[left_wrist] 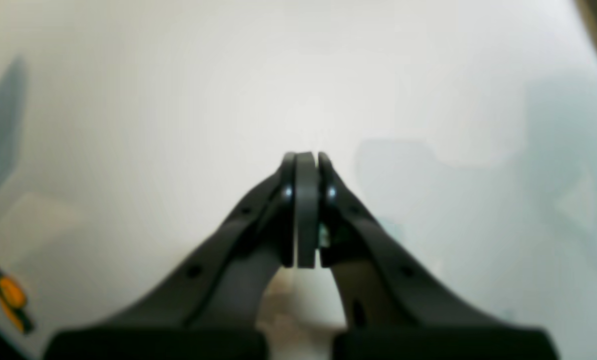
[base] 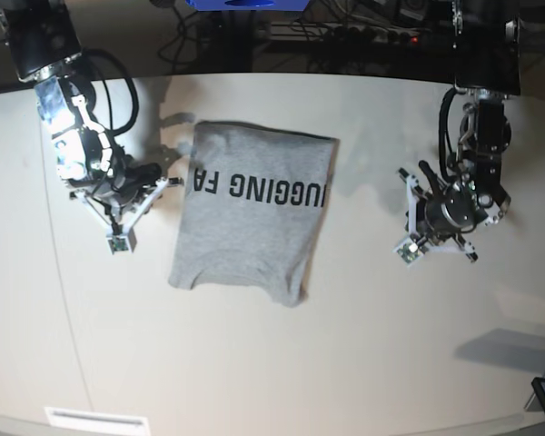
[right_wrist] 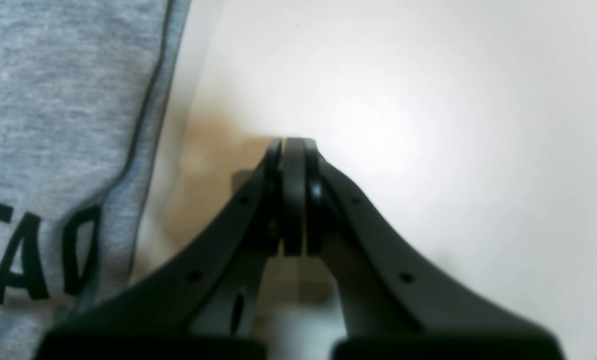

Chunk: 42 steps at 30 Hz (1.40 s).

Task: Fold the T-shirt properly
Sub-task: 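Open both grippers and lift them off the shirt, then press both grippers on the lettered edge to square the folded shirt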

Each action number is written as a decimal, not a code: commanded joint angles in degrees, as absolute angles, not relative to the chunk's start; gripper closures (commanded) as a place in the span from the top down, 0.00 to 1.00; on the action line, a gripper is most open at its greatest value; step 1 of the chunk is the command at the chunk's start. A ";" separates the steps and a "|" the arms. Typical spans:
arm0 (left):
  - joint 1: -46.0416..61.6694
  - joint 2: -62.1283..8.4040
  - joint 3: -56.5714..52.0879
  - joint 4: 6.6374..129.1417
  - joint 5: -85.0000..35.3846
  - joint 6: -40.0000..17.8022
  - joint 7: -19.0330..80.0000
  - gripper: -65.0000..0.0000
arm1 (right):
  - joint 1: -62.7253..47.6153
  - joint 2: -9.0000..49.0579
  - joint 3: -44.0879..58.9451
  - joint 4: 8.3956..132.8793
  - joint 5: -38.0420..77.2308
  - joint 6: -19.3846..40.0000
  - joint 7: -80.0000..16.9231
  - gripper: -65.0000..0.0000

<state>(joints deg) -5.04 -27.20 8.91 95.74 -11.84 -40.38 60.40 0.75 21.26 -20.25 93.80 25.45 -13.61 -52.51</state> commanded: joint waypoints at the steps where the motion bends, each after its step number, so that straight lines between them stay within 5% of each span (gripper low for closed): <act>1: -3.65 -28.97 6.46 98.15 -11.56 -40.00 60.09 0.01 | 0.84 21.85 -20.09 95.69 25.27 -14.11 -54.37 0.00; 6: 6.90 -28.79 -5.41 103.34 -11.56 -40.00 59.65 0.01 | 0.92 21.93 -20.18 107.74 25.27 -14.11 -54.81 0.00; 13: 15.25 -28.44 -6.99 110.11 -12.00 -40.00 55.25 0.01 | 2.24 20.09 -22.20 112.92 25.36 -13.85 -57.01 0.00; 27: 15.96 -22.81 -3.82 110.11 -11.47 -40.00 55.08 0.01 | -6.55 14.46 -30.73 112.84 25.19 -14.37 -56.75 0.00; 42: 16.13 -23.60 -4.09 110.11 -11.38 -40.00 55.25 0.01 | -11.12 19.21 -30.81 104.66 25.10 -14.37 -48.40 0.00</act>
<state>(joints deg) 16.49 -22.98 -3.70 109.23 -11.40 -40.40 55.90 -11.16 18.26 -31.03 104.68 26.85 -13.32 -46.94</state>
